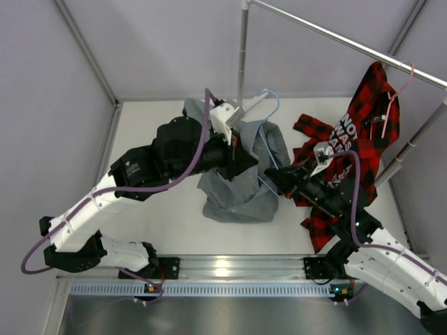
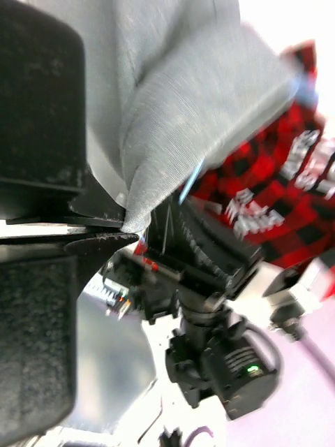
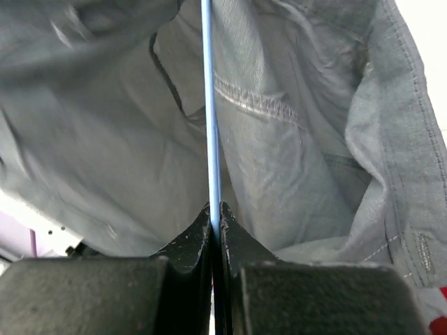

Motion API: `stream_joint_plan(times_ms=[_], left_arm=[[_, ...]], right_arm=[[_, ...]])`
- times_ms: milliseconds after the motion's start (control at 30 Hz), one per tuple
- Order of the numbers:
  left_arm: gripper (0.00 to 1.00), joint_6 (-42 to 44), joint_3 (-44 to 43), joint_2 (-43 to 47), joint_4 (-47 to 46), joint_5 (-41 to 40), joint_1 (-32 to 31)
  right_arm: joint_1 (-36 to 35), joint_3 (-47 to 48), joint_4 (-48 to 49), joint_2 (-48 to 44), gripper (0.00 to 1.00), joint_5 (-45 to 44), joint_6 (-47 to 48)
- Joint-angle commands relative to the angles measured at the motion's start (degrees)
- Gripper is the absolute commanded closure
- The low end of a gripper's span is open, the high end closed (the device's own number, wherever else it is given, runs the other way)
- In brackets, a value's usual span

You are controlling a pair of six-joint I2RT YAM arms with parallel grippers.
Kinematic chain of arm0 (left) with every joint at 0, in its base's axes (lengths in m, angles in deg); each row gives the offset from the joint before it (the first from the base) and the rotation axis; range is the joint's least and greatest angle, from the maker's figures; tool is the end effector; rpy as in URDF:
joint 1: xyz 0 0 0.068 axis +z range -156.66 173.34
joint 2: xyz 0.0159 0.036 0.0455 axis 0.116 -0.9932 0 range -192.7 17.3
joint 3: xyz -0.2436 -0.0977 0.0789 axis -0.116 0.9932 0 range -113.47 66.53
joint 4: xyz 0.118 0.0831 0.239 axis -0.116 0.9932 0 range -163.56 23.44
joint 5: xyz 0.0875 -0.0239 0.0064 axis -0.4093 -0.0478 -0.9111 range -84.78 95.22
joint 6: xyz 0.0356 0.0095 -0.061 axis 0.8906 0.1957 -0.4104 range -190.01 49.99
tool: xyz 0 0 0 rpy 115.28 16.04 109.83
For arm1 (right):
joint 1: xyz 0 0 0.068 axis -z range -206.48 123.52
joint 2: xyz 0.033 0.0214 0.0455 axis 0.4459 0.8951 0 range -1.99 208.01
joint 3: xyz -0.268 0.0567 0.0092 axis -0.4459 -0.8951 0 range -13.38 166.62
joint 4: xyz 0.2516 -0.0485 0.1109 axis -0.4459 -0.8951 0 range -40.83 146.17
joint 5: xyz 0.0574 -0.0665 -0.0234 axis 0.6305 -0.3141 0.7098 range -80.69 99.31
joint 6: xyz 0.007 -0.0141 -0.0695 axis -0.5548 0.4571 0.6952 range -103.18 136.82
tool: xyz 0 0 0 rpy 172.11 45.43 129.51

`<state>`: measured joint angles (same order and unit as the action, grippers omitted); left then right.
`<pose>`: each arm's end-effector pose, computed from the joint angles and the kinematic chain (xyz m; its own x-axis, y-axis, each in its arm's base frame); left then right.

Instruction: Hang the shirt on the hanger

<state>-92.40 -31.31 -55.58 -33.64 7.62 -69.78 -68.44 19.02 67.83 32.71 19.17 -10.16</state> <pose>0.1262 -0.2542 0.4985 -0.4545 0.0546 -0.8891 0.7963 0.4722 -0.3781 0.1405 0.1398 0.3353 -0.2481 0.3780 -0.8919 -0.7539 0.5029 0.4228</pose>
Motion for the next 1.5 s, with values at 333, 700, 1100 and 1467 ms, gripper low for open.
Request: stream_joint_plan(times_ms=[333,700,1100,1467], left_arm=[[0.92,13.7,-29.2,-11.5,18.7,-9.9,-0.2],[0.49,18.3,-35.5,-16.4,18.3,-6.5,-0.2],[0.09,50.2,-13.7,0.6,-6.8,-7.4,-0.3],[0.05,61.1,-39.1,-16.5,21.8,15.3,6.3]], right_arm=[[-1.3,-4.1,29.6,-1.8,1.0,2.1,-4.0],[-1.7,-6.9,34.4,-0.9,1.0,4.0,-4.0],[-1.6,-12.4,42.7,-2.7,1.0,8.0,-3.9],[-1.6,-12.5,31.4,-9.7,1.0,11.9,0.2]])
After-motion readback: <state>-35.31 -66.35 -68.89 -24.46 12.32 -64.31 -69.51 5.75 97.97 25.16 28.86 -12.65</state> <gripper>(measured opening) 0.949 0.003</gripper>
